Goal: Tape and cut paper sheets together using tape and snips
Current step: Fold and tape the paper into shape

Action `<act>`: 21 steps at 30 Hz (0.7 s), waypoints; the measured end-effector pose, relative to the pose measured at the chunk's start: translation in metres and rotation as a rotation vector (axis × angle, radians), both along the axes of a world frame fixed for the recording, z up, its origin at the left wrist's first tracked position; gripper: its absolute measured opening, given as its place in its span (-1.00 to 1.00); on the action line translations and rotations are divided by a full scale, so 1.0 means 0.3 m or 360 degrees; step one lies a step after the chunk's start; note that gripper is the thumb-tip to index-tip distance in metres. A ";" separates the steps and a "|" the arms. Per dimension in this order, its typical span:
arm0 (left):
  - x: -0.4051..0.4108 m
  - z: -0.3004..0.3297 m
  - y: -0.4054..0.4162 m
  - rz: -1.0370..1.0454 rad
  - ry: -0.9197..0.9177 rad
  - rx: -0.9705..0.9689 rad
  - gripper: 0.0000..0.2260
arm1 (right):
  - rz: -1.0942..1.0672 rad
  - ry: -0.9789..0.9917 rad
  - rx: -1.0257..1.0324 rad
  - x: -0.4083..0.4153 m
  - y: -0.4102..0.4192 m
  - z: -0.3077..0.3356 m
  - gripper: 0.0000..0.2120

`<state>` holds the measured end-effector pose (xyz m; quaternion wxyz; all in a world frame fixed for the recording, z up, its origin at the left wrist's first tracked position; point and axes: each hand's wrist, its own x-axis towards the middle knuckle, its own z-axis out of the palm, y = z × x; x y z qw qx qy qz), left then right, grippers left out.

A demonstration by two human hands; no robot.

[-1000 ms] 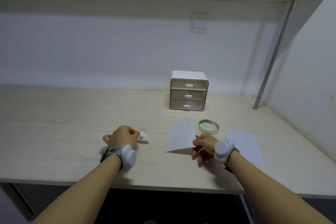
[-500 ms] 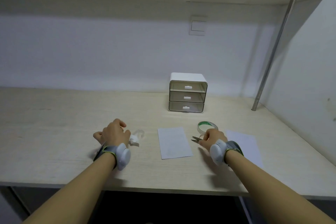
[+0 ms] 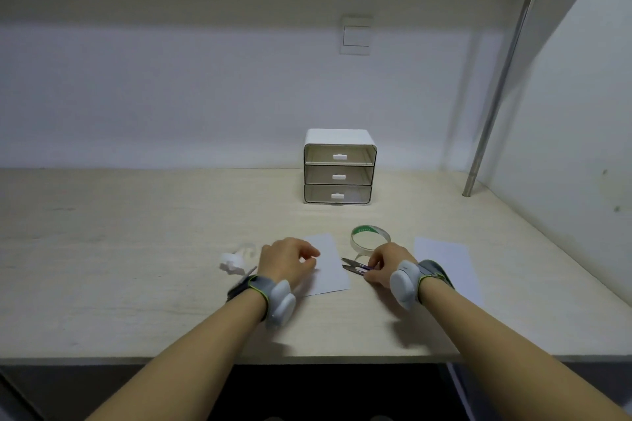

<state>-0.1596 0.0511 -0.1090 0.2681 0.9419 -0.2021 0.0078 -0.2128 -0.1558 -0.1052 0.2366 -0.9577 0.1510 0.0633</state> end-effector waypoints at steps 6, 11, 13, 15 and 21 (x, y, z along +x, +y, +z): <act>-0.013 -0.026 -0.153 -0.0177 0.0042 0.0176 -0.70 | -0.0114 -0.0278 0.0092 0.002 -0.034 -0.004 -0.87; -0.014 -0.046 -0.221 -0.0247 -0.0066 0.0218 -0.73 | 0.0039 -0.0154 -0.0162 0.034 -0.078 0.027 -0.65; -0.014 -0.054 -0.231 -0.0285 -0.0109 0.0212 -0.76 | 0.0097 -0.0091 -0.0256 0.045 -0.087 0.029 -0.69; -0.015 -0.059 -0.238 -0.0303 -0.0126 0.0185 -0.78 | 0.0099 -0.0089 -0.0289 0.052 -0.105 0.023 -0.75; -0.009 -0.057 -0.269 -0.0379 -0.0150 0.0187 -0.78 | -0.0043 -0.0125 -0.0264 0.055 -0.188 0.011 -0.80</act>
